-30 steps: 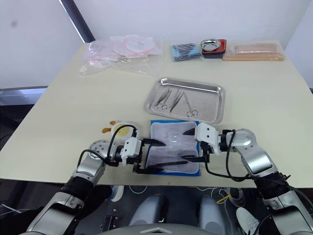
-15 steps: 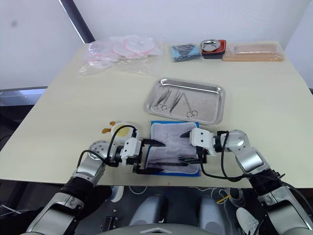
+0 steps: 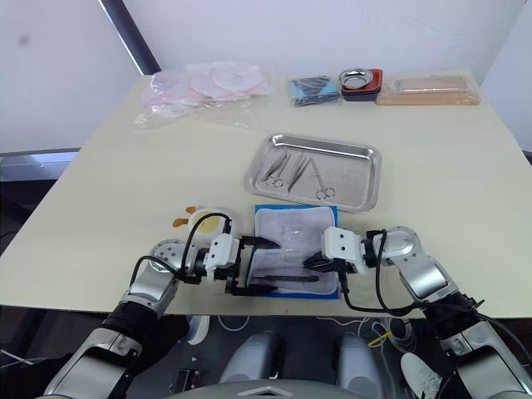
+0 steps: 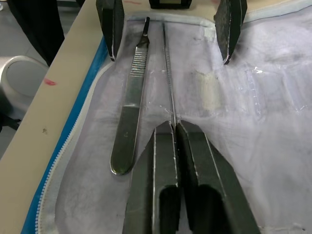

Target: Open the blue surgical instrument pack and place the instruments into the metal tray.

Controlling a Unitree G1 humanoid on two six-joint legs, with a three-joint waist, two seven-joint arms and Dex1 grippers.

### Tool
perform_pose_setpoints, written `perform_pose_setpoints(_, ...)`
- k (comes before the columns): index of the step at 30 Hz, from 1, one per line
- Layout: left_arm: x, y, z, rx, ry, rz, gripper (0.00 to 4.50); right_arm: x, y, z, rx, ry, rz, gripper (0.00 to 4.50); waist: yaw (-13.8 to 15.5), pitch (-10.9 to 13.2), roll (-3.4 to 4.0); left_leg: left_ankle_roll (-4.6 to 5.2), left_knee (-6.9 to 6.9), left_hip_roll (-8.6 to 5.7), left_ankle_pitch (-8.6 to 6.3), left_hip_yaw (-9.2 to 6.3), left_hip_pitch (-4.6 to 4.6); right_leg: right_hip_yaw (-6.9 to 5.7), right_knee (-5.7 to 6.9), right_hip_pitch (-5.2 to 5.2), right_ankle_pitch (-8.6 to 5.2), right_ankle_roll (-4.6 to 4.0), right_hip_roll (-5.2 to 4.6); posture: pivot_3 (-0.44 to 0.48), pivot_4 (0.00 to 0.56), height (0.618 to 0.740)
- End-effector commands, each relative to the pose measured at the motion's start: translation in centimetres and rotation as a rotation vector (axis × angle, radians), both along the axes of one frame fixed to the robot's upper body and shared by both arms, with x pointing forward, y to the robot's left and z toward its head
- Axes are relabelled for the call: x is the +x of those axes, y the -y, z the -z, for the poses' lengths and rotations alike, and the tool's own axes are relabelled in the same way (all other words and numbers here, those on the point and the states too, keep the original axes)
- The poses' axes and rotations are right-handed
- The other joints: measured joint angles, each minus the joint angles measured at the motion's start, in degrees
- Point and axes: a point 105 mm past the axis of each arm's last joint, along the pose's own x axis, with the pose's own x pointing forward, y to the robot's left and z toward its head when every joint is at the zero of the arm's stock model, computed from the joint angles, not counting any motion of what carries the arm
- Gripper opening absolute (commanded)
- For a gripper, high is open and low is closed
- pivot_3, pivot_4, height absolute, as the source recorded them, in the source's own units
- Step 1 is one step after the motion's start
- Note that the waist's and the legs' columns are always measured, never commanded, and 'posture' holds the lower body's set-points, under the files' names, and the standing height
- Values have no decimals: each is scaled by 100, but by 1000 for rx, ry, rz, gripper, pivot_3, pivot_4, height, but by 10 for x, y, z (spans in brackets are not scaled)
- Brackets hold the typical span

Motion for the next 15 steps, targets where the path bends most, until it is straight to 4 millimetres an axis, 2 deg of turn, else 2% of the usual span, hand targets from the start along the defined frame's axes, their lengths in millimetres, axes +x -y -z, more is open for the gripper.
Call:
perform_pose_setpoints(1, -15, -22, 51, 176, -170, -74, 4500, -4, 10, 15, -59, -44, 27, 33, 3, -1, 0, 0, 0, 0, 0, 0, 0, 0, 0, 0, 0, 0, 0, 0, 150, 740)
perform_pose_setpoints(8, -15, -22, 51, 174, -170, -75, 4500, -3, 4, 1, 3, -41, 44, 33, 3, -1, 0, 0, 0, 0, 0, 1, 0, 0, 0, 1, 0, 0, 0, 0, 150, 740)
perform_pose_setpoints(15, -16, -22, 52, 174, -173, -72, 4500, -3, 6, -21, 26, -8, 44, 33, 5, 1, 1, 0, 0, 0, 0, 0, -2, -1, 2, 0, 0, 0, 0, 0, 150, 740)
